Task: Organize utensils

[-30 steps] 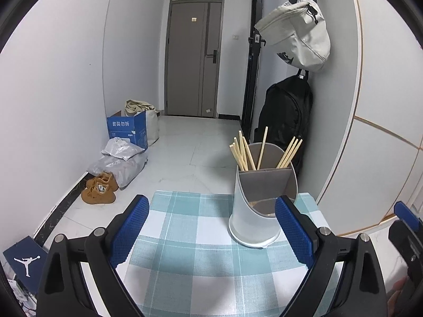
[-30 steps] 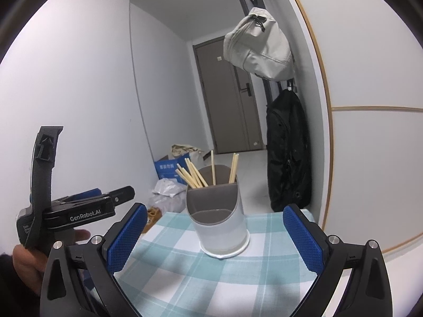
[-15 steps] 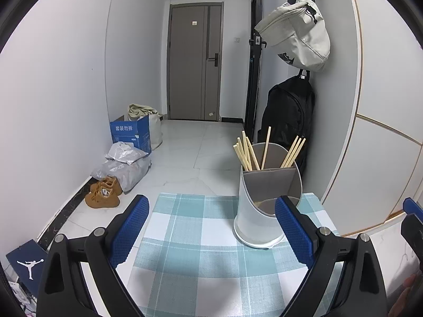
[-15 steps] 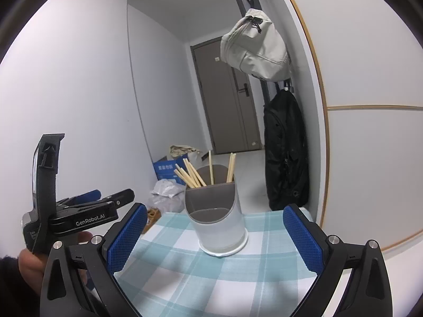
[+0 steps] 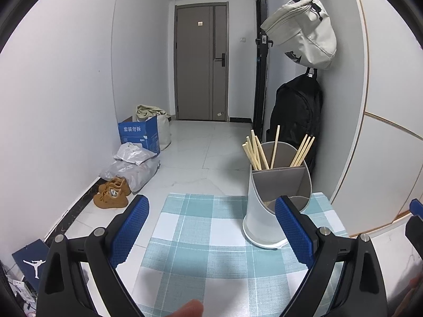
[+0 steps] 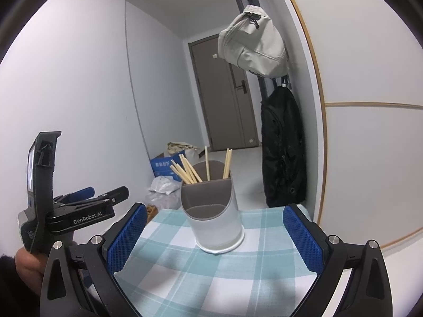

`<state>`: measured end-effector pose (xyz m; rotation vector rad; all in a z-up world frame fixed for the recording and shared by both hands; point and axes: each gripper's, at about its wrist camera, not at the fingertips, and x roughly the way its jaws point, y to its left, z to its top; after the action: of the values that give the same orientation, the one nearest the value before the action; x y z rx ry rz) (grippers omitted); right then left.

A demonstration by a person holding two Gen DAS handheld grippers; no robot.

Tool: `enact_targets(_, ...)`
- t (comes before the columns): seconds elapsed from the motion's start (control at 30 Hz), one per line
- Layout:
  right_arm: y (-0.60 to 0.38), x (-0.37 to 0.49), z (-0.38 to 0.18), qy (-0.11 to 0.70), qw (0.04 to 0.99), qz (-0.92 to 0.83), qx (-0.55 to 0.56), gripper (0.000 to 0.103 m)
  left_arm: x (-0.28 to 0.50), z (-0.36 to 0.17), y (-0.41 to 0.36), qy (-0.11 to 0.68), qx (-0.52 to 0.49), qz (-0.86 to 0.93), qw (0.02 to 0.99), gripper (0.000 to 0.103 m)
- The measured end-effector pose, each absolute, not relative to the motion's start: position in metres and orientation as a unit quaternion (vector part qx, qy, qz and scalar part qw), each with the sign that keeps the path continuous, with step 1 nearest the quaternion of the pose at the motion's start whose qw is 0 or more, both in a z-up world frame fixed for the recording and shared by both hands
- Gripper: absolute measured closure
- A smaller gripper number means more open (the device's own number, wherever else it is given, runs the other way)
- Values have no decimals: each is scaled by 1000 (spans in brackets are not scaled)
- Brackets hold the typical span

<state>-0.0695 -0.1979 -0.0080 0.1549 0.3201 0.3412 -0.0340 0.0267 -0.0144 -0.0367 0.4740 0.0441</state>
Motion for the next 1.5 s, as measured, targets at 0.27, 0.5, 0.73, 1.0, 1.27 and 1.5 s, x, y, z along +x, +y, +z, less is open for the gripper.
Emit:
enact_targets(0.27, -199, -71, -7, 157, 971, 166, 76, 0, -33, -16, 26, 236, -20, 20, 971, 10)
enact_targets(0.5, -199, -72, -7, 159, 970, 165, 75, 0, -33, -16, 25, 239, -23, 19, 971, 10)
enact_targets(0.73, -199, -72, -6, 158, 970, 166, 76, 0, -32, -16, 25, 239, -24, 18, 970, 9)
enact_targets(1.0, -199, -73, -7, 158, 971, 165, 75, 0, -31, -17, 26, 243, -32, 17, 969, 10)
enact_targets(1.27, -199, -72, -7, 159, 970, 166, 75, 0, -31, -17, 24, 245, -32, 19, 969, 10)
enact_targets(1.5, -199, -71, -7, 160, 970, 166, 74, 0, -31, -17, 23, 246, -32, 19, 969, 9)
